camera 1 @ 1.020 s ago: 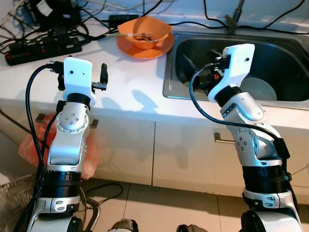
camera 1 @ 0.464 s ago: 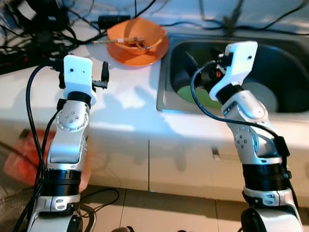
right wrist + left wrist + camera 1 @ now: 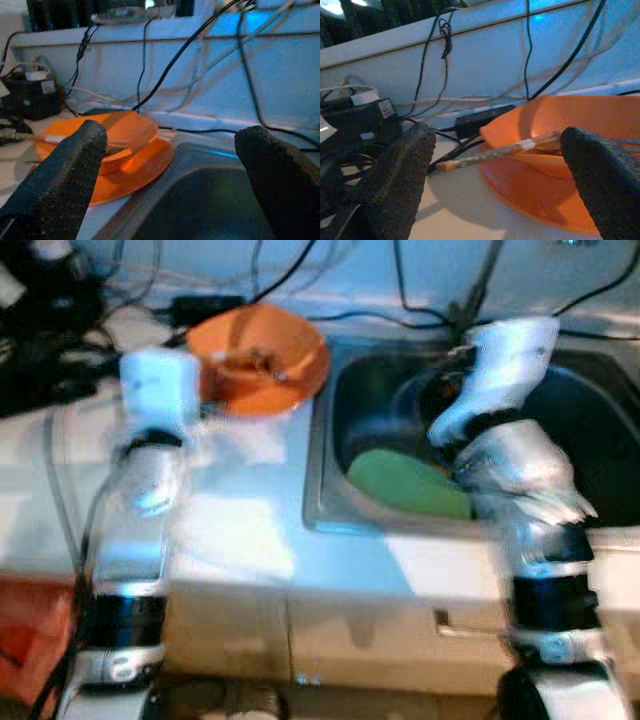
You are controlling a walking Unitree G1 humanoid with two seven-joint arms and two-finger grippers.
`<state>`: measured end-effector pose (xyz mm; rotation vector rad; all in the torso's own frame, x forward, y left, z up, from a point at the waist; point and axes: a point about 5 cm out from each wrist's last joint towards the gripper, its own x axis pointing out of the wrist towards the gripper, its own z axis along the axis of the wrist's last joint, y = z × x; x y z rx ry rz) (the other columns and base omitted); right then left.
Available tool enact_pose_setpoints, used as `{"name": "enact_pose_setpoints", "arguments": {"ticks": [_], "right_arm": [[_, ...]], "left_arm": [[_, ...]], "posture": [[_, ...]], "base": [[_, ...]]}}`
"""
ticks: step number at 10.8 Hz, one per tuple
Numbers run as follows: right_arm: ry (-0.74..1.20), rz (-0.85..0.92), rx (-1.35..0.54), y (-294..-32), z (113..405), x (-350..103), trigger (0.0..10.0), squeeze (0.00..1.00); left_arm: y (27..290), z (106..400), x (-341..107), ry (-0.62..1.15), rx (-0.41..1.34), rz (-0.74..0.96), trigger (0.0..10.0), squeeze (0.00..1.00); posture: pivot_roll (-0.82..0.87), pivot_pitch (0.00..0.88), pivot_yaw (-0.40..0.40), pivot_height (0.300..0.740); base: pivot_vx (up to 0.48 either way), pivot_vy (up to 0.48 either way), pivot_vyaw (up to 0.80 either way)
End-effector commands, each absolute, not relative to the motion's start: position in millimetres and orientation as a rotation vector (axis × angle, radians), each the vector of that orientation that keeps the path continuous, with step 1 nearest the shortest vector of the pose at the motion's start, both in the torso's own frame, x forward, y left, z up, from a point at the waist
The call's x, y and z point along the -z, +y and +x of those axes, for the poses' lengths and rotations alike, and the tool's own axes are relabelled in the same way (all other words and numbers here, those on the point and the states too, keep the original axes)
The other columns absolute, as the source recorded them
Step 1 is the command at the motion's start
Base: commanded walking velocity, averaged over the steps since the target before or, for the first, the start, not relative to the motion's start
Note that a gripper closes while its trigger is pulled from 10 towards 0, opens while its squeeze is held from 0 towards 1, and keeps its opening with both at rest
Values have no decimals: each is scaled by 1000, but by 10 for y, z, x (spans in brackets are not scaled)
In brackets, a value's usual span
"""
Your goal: Kitchen organization
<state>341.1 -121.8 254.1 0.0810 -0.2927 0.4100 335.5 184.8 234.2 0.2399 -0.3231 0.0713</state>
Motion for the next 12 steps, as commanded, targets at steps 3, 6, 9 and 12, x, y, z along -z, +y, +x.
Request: {"name": "enact_pose_setpoints", "arguments": {"ticks": [3,6,9,12], "right_arm": [[-289,65,-383,-1305,3416,-2537,10000,0],[-288,57,-388,-1300,3414,-2538,10000,0],[-286,55,-390,-1302,3412,-2541,10000,0],[-283,56,-386,-1306,3409,-2528,10000,0]], "left_arm": [[1739,3284,-2364,-362,-42,235,10000,0],[1620,3206,-2260,-344,18,236,10000,0],[1585,3221,-2251,-331,37,219,10000,0],[1625,3237,-2252,-318,28,225,10000,0]], "posture": [[58,129,2,740],[57,129,2,740],[56,130,6,740],[58,129,8,740]], "base": [[0,0,0],[0,0,0],[0,0,0],[0,0,0]]}}
